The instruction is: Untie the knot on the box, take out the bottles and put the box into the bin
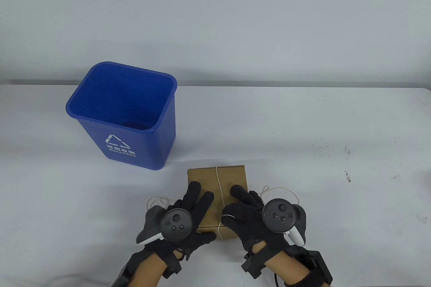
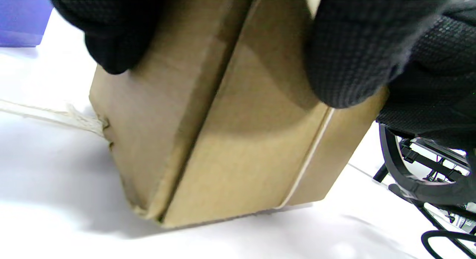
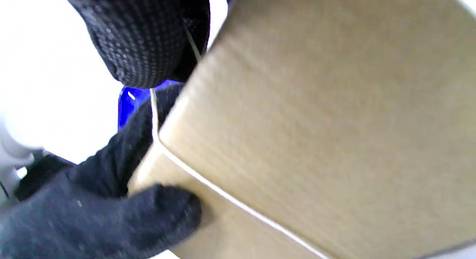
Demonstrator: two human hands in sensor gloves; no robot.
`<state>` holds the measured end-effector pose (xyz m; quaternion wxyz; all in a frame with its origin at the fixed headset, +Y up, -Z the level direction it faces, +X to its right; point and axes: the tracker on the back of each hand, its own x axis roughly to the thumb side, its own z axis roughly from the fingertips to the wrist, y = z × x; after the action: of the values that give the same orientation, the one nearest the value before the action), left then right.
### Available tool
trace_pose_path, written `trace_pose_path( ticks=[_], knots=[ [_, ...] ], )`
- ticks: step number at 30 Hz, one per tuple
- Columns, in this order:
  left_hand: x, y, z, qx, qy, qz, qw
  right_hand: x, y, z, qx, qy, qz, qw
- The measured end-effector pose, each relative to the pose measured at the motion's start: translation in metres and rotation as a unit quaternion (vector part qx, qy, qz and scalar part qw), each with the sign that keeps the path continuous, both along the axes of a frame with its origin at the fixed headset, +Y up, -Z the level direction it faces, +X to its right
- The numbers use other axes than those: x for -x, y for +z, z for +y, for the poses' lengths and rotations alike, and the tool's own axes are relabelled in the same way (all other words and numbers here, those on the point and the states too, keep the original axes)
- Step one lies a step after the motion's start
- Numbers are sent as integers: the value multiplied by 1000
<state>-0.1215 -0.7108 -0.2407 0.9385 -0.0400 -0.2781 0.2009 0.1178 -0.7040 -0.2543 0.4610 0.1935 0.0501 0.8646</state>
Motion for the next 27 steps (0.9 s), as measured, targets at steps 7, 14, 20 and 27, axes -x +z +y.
trace_pose_path(
  ticks=[7,14,20,27],
  knots=[
    [5,-5,-3,15,-11,-5,1000,-32,-23,3,33,-60,-14,998],
    [10,-8,-3,16,-8,-1,1000,-55,-43,-3,68,-122,-13,990],
    [15,-12,-4,25,-18,-2,1000,-75,-50,8,57,-145,-2,988],
    [22,-14,-3,39,-23,-6,999,-121,-60,8,51,-182,-104,977]
  ],
)
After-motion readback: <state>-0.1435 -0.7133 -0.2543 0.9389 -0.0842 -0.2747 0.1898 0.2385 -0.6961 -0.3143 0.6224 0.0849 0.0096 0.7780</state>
